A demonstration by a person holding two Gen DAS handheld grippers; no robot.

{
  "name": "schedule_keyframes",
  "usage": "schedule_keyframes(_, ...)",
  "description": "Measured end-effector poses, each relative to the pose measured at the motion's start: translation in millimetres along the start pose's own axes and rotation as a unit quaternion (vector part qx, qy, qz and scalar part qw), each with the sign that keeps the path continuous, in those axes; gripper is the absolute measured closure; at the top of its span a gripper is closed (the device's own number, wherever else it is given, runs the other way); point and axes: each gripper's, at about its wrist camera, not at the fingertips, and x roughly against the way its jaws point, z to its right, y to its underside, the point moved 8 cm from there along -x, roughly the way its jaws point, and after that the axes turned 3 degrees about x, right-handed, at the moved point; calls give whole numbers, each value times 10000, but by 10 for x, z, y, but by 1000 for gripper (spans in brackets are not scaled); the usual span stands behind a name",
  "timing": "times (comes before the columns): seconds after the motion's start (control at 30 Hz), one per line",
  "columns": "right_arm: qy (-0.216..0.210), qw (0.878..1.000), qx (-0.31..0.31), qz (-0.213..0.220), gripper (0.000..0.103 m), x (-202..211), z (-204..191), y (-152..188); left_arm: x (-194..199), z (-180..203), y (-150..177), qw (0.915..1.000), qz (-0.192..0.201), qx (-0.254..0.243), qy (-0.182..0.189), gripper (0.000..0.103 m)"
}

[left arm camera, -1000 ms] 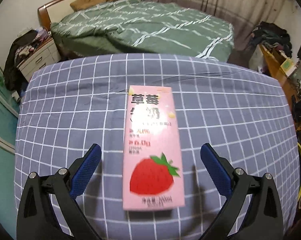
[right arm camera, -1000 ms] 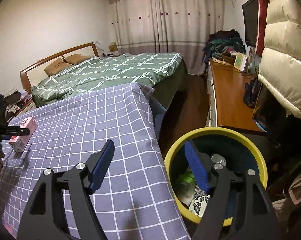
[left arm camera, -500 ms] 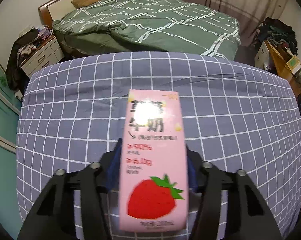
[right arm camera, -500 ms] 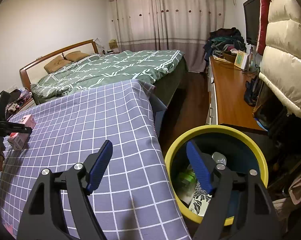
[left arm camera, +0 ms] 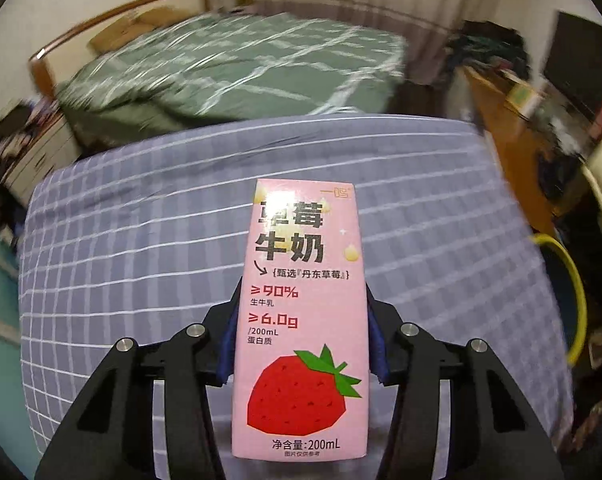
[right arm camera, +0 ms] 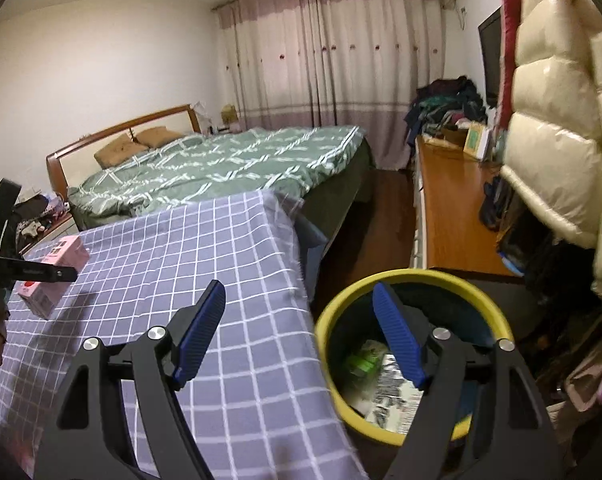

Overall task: Collect trash
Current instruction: 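Carry the pink carton over the yellow bin and open the left gripper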

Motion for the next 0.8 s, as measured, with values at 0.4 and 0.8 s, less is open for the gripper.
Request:
schedule_keyframes(0.4,593,9965,-560,174,31,824,1024,335,154,2261,235,9829,-153,-1382,1203,53)
schedule_keyframes(0.8,890,9902,-1071,82,31,1074,1538,605,-181,3903,448,9645,-550,-1991,1644,53)
